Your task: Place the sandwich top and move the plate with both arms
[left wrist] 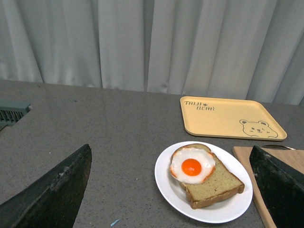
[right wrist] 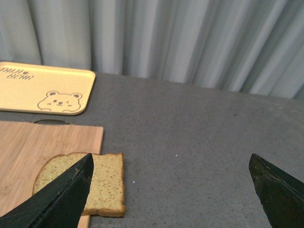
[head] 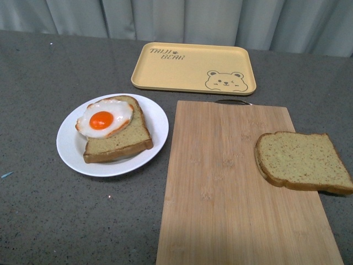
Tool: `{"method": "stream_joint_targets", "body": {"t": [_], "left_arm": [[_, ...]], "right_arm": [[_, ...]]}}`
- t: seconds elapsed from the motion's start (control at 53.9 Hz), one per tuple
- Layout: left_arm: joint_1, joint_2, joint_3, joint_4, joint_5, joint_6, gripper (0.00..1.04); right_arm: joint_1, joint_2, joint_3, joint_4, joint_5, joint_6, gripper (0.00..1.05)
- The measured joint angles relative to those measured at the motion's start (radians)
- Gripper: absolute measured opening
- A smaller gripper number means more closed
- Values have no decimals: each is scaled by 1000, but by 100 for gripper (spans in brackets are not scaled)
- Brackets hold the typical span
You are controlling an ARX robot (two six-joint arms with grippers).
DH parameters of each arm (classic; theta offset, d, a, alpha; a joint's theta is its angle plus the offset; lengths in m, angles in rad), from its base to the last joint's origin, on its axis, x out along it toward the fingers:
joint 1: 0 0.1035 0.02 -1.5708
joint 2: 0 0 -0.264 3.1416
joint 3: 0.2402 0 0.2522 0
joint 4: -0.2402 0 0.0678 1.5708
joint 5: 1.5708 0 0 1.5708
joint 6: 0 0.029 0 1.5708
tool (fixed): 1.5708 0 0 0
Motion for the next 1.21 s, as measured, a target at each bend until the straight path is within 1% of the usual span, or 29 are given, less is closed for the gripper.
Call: {"method": "stream_joint_targets", "body": {"t": [0.074,0.093,0.167,0.223,0.26,0.315,0.39,0.482,0.575,0.705,0.779,0.928,0.984,1.113,1.206], "left_arm": [[0,0,0,0,0,0,98],[0,0,0,0,0,0,98],[0,0,0,0,0,0,98],[0,0,0,0,-1,0,98],[0,0,0,0,0,0,98],[0,0,0,0,0,0,98],[0,0,0,0,0,0,98],[0,0,0,0,0,0,98],[0,0,0,0,0,0,98],[0,0,0,0,0,0,98],[0,0,0,0,0,0,98],[0,0,0,0,0,0,98],[0,0,0,0,0,0,98],[0,0,0,0,0,0,98],[0,0,0,0,0,0,98]], "right_arm": [[-66,251,51,133,-98,28,95],[-76,284,60,145,-110,31,95],[-150,503,133,184,-216,60,95],[-236,732,229,117,-370,71,95],[-286,859,283,65,-451,70,95],[-340,985,353,-18,-529,77,95],[-384,1088,421,-81,-600,81,95],[-423,1211,510,-135,-631,70,95],[-440,1304,564,-177,-671,51,95],[-443,1413,608,-216,-765,53,95],[-440,1466,637,-215,-812,87,95],[-426,1552,688,-200,-832,149,95],[-414,1595,708,-183,-875,197,95],[-388,1631,726,-137,-933,287,95],[-367,1649,740,-108,-938,331,95]]}}
